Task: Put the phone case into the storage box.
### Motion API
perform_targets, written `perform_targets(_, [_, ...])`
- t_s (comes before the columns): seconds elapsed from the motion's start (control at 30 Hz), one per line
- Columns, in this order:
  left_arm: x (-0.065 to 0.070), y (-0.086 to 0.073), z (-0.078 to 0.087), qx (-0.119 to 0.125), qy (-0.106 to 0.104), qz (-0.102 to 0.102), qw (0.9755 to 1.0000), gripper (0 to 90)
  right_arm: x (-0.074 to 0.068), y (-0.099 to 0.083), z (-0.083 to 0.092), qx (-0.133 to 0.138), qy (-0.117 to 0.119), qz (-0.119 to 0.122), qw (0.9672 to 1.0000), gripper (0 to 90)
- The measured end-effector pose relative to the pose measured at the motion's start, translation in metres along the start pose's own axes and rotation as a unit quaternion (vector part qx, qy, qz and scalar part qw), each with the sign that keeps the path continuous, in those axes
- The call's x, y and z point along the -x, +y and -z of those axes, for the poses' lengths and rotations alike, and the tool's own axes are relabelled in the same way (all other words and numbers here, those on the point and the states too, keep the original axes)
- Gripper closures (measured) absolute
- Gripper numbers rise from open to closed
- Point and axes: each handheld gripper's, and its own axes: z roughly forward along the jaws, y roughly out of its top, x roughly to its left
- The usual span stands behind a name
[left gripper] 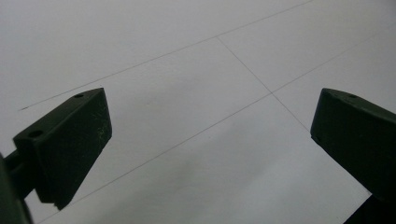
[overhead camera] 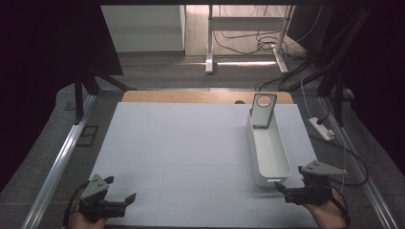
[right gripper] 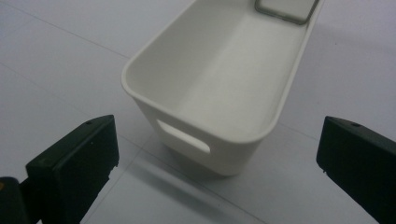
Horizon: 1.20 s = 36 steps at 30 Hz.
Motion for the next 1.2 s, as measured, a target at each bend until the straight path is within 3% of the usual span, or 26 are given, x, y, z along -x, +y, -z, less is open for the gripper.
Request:
perform_targets(0.7, [0.000, 0.000, -0.001, -0.002, 0.001, 0.000, 1.0000, 0.0, 0.003, -0.038, 0.005, -0.041, -0.016, -0.013, 0.9990, 0.0])
perform_targets(1.2, [-0.001, 0.001, -0.001, -0.004, -0.001, 0.006, 1.0000, 0.0, 0.007, -0.044, 0.007, -0.062, -0.019, -0.032, 0.9974, 0.0])
